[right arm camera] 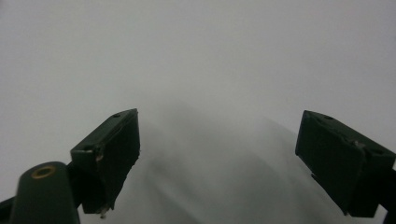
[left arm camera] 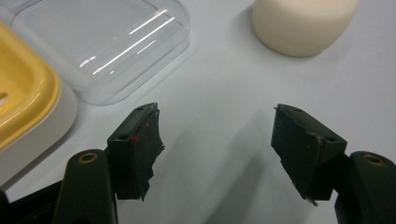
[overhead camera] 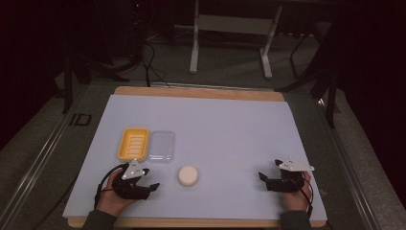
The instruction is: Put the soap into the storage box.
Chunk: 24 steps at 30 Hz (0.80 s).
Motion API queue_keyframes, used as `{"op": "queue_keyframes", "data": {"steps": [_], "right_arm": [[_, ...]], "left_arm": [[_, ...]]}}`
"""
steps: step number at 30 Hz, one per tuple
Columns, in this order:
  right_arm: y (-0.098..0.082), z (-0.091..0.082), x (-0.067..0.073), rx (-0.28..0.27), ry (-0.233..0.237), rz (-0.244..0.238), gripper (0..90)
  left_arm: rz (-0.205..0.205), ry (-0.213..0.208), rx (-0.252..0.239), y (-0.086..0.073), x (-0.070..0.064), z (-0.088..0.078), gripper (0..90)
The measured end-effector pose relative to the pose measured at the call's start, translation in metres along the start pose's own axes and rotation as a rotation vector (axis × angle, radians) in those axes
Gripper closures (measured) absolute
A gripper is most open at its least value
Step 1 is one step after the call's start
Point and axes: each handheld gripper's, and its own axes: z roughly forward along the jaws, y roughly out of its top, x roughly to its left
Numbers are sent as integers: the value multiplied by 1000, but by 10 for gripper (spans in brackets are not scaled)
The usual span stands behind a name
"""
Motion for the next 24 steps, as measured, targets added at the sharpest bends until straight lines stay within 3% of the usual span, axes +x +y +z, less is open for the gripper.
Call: {"op": "queue_keyframes", "data": {"steps": [3,11,24], "right_arm": [[0,-1,1,-11,-11,-6,137],[-2,-3,1,-35,-29,-6,138],[-2,-5,2,-47,-38,-8,142]], "left_arm": [[8,-18,6,2,0,1,331],[90,-56,69,18,-7,11,332],[184,-86,121,42,-11,14,317]]}}
